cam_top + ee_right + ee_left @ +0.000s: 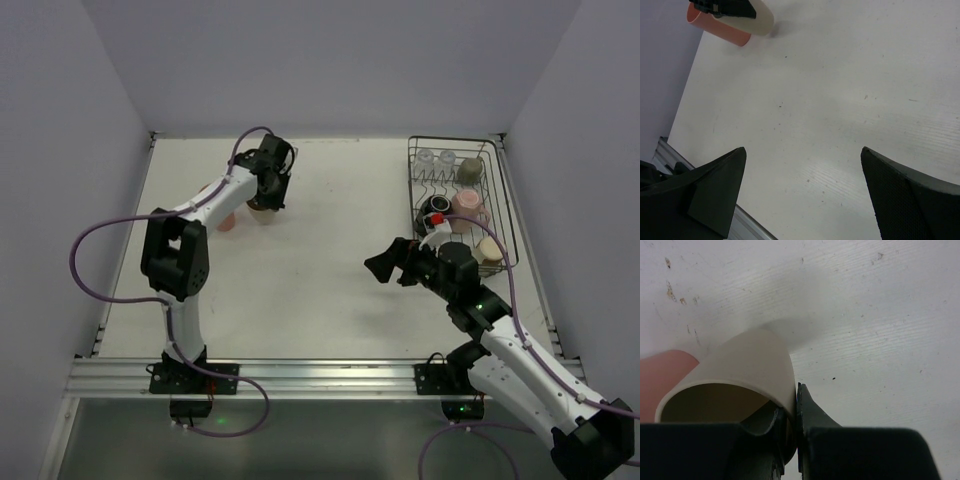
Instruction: Unload the cups from the dish rack
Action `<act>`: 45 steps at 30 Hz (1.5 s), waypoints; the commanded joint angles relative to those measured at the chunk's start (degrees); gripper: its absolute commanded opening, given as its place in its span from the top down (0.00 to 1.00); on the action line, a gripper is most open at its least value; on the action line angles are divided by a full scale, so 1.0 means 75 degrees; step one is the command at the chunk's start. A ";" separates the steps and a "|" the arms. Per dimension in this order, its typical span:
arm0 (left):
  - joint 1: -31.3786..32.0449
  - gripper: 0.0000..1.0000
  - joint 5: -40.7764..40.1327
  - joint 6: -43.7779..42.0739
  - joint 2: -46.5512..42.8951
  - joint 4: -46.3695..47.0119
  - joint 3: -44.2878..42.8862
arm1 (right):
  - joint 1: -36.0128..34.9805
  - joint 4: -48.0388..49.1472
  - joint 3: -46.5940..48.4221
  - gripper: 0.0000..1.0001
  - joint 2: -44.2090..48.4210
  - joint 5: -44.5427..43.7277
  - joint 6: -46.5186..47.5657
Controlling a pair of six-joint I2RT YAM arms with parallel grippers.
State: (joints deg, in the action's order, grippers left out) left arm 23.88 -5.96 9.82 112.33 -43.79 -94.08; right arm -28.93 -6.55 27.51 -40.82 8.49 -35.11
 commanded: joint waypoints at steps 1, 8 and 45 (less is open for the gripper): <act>-0.0242 0.99 0.0103 -0.0244 0.0116 -0.0197 -0.0171 | -0.0022 0.0228 -0.0023 0.01 0.0028 -0.0031 0.0193; -0.0289 0.84 -0.0049 -0.0302 0.0526 -0.0278 -0.0346 | -0.0022 0.0287 -0.0023 0.01 -0.0042 -0.0078 0.0240; 0.1703 0.00 0.3617 0.0987 -0.9070 0.4221 0.6121 | 0.1536 -0.3545 0.2696 0.27 -0.0416 -0.6014 0.0533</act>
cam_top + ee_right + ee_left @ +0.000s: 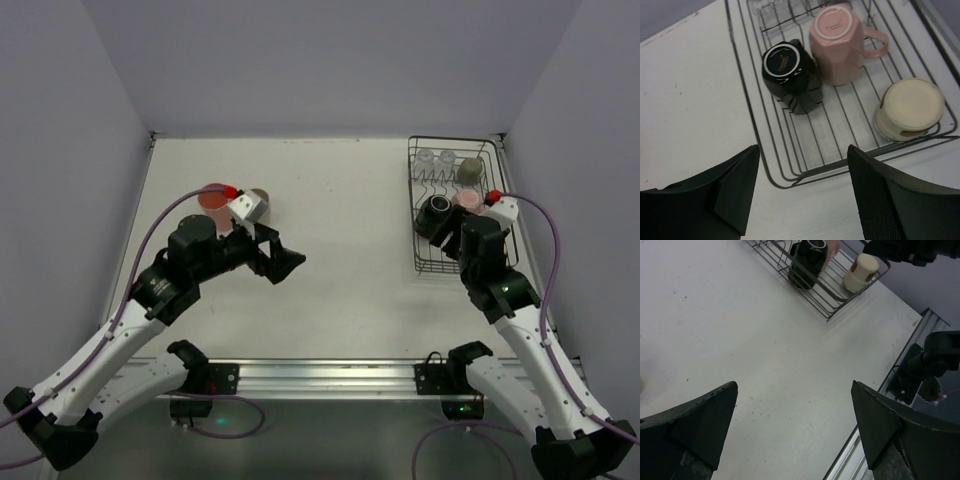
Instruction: Unload the cups from the dish rack
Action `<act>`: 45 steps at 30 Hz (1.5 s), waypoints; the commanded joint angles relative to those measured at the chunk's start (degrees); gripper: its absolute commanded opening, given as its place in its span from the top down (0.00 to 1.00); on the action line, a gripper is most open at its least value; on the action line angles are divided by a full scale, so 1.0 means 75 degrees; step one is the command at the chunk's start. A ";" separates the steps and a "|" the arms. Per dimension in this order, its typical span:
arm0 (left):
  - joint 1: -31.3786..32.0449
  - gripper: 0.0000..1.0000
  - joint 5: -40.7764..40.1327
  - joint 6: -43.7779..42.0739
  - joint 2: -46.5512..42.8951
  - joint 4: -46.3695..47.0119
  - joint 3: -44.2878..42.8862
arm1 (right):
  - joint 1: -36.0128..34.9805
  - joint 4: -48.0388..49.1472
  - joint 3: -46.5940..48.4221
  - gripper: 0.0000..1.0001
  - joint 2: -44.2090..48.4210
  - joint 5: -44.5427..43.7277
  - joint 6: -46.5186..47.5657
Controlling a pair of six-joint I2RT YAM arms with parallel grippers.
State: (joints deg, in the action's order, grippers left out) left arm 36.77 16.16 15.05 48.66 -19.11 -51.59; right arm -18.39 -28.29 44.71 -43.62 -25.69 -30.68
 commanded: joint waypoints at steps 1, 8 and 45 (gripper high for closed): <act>-0.0017 0.00 0.0820 0.0232 -0.0733 0.0943 0.0596 | 0.0422 -0.0657 0.0425 0.27 -0.0148 -0.1565 0.0035; 0.0414 0.00 0.0544 -0.0177 -0.1670 0.0465 0.1419 | 0.2216 -0.1056 0.0859 0.27 -0.1179 -0.1005 0.0340; 0.1566 0.00 -0.0597 -0.0436 -0.2012 0.0146 0.1360 | 0.3472 0.0268 0.1106 0.54 -0.4065 0.0027 0.0715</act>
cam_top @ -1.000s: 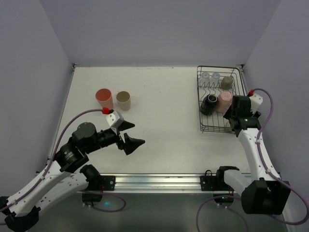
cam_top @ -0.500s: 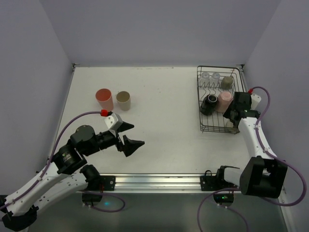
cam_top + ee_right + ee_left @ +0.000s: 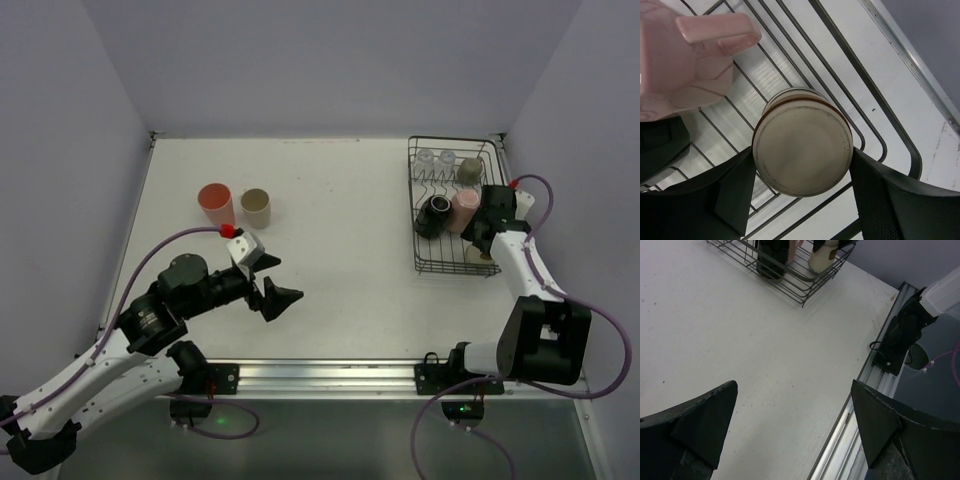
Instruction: Unload the cups from the dish rack
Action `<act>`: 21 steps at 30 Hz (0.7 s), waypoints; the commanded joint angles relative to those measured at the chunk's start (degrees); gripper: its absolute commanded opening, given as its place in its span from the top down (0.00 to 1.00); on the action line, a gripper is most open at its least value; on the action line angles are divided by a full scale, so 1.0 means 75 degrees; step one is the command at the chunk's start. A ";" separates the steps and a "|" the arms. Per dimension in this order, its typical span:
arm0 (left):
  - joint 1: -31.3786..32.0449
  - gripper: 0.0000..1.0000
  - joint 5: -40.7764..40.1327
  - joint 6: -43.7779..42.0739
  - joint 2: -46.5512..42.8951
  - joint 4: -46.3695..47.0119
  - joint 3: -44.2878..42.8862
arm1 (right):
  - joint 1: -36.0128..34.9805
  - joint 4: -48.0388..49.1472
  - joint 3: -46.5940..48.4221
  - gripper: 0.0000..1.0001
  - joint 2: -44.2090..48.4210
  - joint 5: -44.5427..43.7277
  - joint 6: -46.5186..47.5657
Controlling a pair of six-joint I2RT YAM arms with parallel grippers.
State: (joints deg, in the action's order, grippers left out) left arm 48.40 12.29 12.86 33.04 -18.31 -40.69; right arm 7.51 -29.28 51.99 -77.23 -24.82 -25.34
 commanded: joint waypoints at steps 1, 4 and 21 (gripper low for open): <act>0.0004 0.00 -0.0081 -0.0145 0.0130 0.0038 -0.0095 | 0.0030 0.0423 0.0123 0.55 0.0593 -0.0054 -0.0008; -0.0078 0.01 -0.0046 -0.0133 0.0282 0.0027 -0.0095 | -0.0017 0.0342 0.0076 0.56 0.1354 0.0063 -0.0054; -0.0266 0.15 0.1033 0.2221 0.1862 0.2786 0.0151 | -0.2687 0.2553 -0.1340 0.57 0.5129 0.6200 -0.1750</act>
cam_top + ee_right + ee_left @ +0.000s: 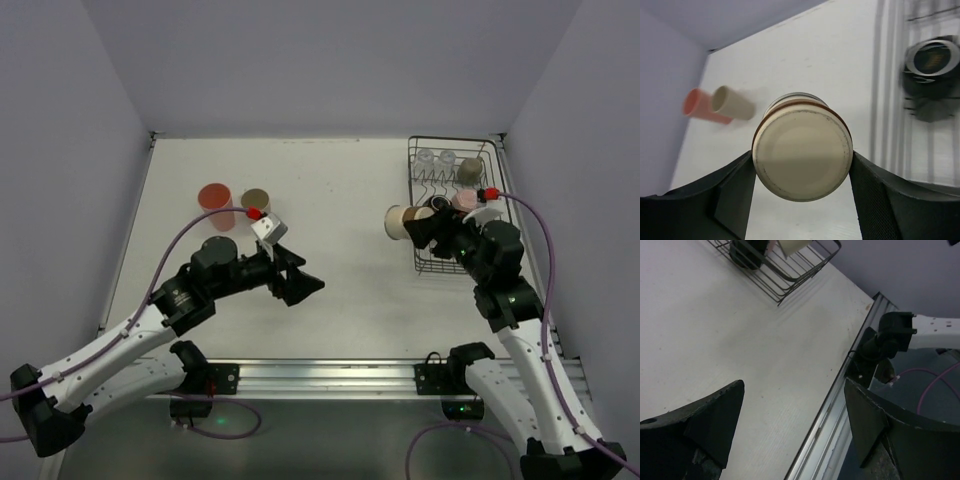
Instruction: Unload the cups from the dish rack
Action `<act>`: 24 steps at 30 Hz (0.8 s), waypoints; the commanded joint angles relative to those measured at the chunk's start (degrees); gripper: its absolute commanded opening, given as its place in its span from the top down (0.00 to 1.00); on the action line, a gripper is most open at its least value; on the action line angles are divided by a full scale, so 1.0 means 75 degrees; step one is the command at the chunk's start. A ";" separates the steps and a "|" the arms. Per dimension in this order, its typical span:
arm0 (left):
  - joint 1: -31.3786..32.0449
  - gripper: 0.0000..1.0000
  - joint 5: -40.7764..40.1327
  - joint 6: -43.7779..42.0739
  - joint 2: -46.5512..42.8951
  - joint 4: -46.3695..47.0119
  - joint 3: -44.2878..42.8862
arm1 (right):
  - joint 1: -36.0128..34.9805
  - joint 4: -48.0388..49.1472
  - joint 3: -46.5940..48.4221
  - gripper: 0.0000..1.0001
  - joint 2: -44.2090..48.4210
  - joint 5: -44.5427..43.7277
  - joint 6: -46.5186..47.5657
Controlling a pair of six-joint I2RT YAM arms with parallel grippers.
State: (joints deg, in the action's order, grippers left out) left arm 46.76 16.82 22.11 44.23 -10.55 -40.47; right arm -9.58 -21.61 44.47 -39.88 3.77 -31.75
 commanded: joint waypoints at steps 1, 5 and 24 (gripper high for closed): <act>-0.0048 0.16 0.0383 0.1175 0.0477 0.2024 0.0169 | -0.0526 0.2252 -0.0478 0.57 0.0219 0.2728 -0.1074; -0.0048 0.16 0.0417 0.2252 0.1086 0.3478 0.0462 | -0.0772 0.4294 -0.1554 0.56 0.0512 0.4554 -0.2278; 0.0081 0.82 0.0583 0.3580 0.2295 0.6258 0.0825 | -0.1347 0.7860 -0.3233 0.55 -0.0565 0.5685 -0.4075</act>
State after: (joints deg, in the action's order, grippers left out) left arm 47.05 22.94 49.43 62.33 31.40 -34.79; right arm -19.14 29.80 20.97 -43.03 44.66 -58.92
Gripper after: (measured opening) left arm 0.232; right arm 0.709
